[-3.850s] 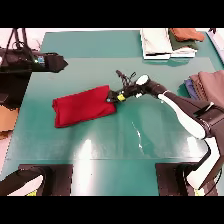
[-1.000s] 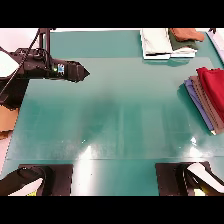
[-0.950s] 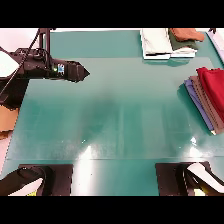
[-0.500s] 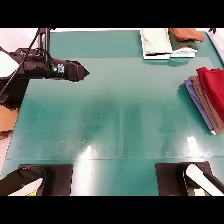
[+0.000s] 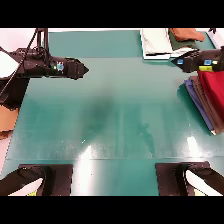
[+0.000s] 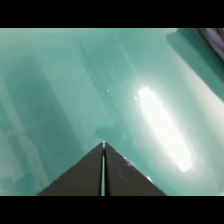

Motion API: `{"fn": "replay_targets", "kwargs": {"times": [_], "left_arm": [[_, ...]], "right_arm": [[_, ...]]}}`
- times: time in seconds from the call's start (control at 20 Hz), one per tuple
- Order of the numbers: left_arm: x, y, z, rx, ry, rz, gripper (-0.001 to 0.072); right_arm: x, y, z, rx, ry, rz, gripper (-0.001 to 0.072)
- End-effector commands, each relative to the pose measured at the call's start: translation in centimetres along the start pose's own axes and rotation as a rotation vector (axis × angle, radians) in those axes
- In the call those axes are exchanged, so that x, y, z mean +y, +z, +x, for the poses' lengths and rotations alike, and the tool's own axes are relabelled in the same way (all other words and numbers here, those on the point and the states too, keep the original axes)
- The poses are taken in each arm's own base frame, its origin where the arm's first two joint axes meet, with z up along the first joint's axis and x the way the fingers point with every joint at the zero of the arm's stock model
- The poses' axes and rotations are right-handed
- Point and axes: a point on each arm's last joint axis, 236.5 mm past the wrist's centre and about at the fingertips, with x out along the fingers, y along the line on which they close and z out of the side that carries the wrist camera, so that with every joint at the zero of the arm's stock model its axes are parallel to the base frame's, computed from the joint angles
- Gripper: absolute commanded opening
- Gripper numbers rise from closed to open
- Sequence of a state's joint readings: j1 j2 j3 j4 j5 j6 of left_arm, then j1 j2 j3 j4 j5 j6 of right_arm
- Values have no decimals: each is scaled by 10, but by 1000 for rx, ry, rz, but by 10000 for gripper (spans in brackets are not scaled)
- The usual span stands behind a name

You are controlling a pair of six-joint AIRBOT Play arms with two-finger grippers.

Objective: Fold the shirts.

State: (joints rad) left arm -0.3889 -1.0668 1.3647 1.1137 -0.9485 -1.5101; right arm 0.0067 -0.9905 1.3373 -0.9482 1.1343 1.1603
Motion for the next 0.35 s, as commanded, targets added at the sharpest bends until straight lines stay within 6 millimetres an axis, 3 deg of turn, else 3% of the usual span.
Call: {"fn": "replay_targets", "kwargs": {"times": [0.0, 0.3], "left_arm": [[1, 11, 0, -45, 3, 0, 28], [1, 13, 0, -53, 4, 0, 28]], "right_arm": [[28, 0, 7, 4, 57, -42, 21], [28, -6, 6, 28, 64, -37, 21]]}}
